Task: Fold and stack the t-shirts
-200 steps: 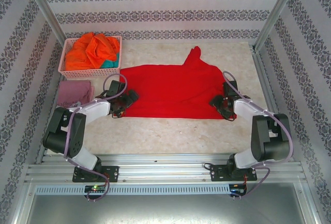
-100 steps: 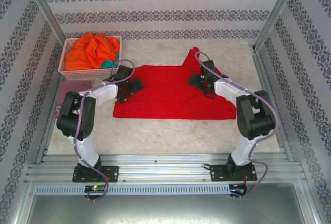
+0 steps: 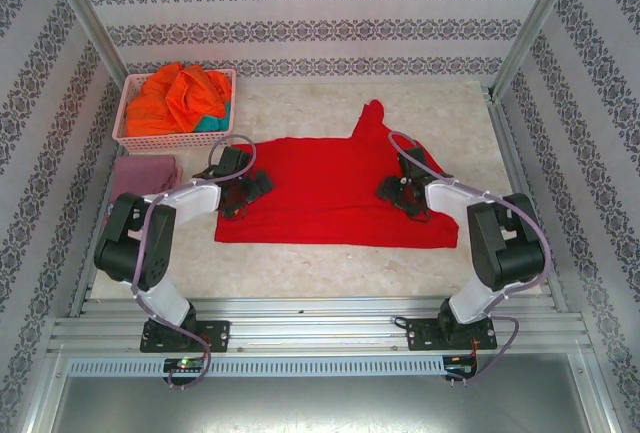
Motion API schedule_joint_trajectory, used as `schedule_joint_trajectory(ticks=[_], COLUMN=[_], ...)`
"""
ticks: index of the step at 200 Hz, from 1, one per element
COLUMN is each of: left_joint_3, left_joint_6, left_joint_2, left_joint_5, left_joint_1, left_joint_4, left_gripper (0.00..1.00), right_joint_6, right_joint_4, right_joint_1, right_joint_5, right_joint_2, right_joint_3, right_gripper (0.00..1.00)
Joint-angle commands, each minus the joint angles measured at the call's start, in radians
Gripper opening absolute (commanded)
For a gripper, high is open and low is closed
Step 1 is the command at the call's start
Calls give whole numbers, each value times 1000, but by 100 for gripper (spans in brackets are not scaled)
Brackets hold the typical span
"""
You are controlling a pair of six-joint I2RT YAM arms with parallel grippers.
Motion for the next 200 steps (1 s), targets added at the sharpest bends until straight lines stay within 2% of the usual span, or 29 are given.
schedule_joint_trajectory(ticks=[1,24,44,70,100,119,145,155,171,200], left_joint_3=[-79,-71,8,214,418,561,728,753,762,762], left_joint_6=[-48,-58,-55,-23,-30,-25,-61,-65,-72,-91], left_joint_2=[-29,-105,-115,-10,148,251,366,390,413,438], left_joint_5=[2,-40,-109,-163,-191,-260,-413,-447,-451,-430], left_joint_1=[-21,-25,-23,-10,31,41,48,54,71,100], left_joint_4=[-150,-190,-202,-241,-250,-328,-495,-515,-505,-493], left_gripper=[100,100,100,100,100,90,68,63,59,58], right_joint_6=[37,0,-34,-93,-93,-67,-44,-38,-41,-24], right_joint_4=[-91,-124,-122,-89,-12,20,36,41,40,3], right_joint_1=[12,0,3,31,38,49,64,65,64,37], right_joint_5=[42,83,80,88,39,3,-28,-37,-34,-41], right_joint_2=[-75,-128,-147,-113,35,134,232,257,291,383], right_joint_3=[-63,-59,3,119,258,344,424,438,452,501], right_gripper=[65,65,65,65,65,65,65,65,65,65])
